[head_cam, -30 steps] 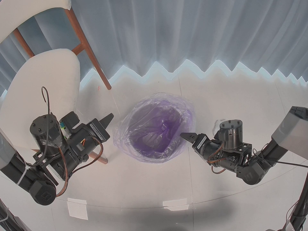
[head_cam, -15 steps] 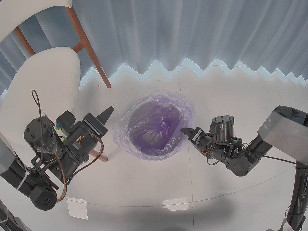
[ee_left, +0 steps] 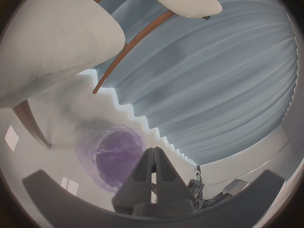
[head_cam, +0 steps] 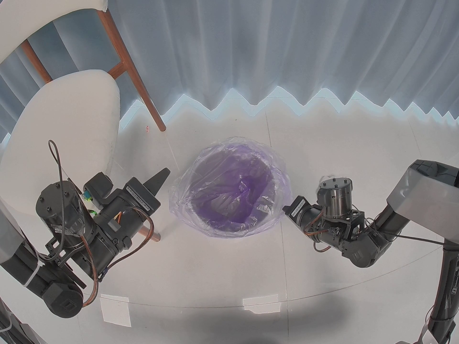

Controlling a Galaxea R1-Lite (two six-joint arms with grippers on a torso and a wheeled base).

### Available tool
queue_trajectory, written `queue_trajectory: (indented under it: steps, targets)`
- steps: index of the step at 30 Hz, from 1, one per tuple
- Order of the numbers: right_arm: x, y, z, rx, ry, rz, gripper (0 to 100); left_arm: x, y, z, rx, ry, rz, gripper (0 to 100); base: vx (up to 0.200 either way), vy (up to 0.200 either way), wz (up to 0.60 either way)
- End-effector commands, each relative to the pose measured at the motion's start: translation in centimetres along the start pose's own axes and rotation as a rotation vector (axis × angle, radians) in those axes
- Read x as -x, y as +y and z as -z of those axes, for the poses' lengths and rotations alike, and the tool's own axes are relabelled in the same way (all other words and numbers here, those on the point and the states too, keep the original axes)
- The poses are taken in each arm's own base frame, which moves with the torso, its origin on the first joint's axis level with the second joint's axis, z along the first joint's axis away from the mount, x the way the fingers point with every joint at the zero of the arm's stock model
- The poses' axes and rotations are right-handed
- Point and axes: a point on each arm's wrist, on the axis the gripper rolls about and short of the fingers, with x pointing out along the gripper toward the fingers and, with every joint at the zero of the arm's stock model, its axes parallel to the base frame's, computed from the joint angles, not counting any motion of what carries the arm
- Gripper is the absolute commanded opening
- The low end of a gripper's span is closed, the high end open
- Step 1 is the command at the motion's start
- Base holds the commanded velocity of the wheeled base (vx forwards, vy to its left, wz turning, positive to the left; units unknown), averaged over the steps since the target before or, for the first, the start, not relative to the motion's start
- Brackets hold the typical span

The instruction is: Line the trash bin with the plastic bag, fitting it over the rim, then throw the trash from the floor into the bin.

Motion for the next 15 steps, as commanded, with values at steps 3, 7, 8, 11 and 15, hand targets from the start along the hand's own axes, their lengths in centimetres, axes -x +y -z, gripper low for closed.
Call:
queue_trajectory:
  steps: [3,7,8,11,15]
  targets:
    - [1.2,-2.0,1.3,0.005,0.037,0.056,0,0.0,0.3,0.3,-0.003,0.012,-0.012,0,0.0,0.0,0.0]
    - [0.2,-3.8,2.9,0.041,0.063,0.084,0,0.0,0.4,0.3,-0.026,0.016,-0.014,0,0.0,0.0,0.0]
    - [0.1,-4.0,2.9,0.047,0.063,0.084,0,0.0,0.4,0.3,-0.026,0.016,-0.014,0,0.0,0.0,0.0]
    - [-1.4,-5.8,4.1,0.128,0.063,0.086,0,0.0,0.3,0.3,-0.024,0.024,0.002,0,0.0,0.0,0.0]
    - [-2.4,-6.9,4.7,0.184,0.063,0.085,0,0.1,0.2,0.3,-0.026,0.025,0.003,0,0.0,0.0,0.0]
